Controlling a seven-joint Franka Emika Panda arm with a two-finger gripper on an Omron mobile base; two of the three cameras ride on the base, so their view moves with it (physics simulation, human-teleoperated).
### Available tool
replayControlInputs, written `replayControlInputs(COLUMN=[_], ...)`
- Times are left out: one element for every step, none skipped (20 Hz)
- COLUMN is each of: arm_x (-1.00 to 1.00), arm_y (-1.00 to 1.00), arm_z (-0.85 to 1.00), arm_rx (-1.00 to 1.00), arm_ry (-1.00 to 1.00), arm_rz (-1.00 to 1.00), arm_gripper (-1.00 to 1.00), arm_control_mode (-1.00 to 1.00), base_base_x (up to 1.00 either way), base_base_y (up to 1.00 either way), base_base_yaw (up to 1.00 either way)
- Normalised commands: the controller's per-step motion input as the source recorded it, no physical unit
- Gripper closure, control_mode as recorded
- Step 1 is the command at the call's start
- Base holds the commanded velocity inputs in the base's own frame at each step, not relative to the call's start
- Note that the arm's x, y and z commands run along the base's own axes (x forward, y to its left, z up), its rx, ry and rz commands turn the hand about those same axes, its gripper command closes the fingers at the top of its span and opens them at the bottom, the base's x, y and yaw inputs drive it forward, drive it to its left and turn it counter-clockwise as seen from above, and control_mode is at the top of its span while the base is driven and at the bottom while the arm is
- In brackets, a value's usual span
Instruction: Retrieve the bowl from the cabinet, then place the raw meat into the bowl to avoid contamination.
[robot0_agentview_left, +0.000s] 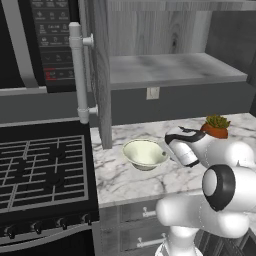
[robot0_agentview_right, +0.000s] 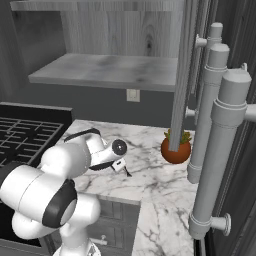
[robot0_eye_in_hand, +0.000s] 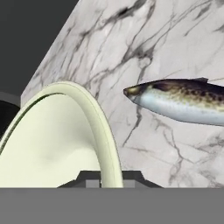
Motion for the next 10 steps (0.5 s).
replayControlInputs(arm_x=[0.0,0.0,0.0,0.0,0.0,0.0,0.0,0.0,0.0,0.0], arm_y=[0.0,0.0,0.0,0.0,0.0,0.0,0.0,0.0,0.0,0.0], arm_z=[0.0,0.0,0.0,0.0,0.07,0.11,0.15,0.19,0.21,0.23], arm_rx=[0.0,0.0,0.0,0.0,0.0,0.0,0.0,0.0,0.0,0.0], arm_ry=[0.0,0.0,0.0,0.0,0.0,0.0,0.0,0.0,0.0,0.0], arm_rz=[0.0,0.0,0.0,0.0,0.0,0.0,0.0,0.0,0.0,0.0], arm_gripper=[-1.0,-1.0,-1.0,-1.0,-1.0,-1.0,-1.0,-1.0,-1.0,-1.0], arm_control_mode=[-1.0,-1.0,-1.0,-1.0,-1.0,-1.0,-1.0,-1.0,-1.0,-1.0], base_base_x=[0.0,0.0,0.0,0.0,0.0,0.0,0.0,0.0,0.0,0.0], base_base_y=[0.0,0.0,0.0,0.0,0.0,0.0,0.0,0.0,0.0,0.0], base_base_yaw=[0.0,0.0,0.0,0.0,0.0,0.0,0.0,0.0,0.0,0.0])
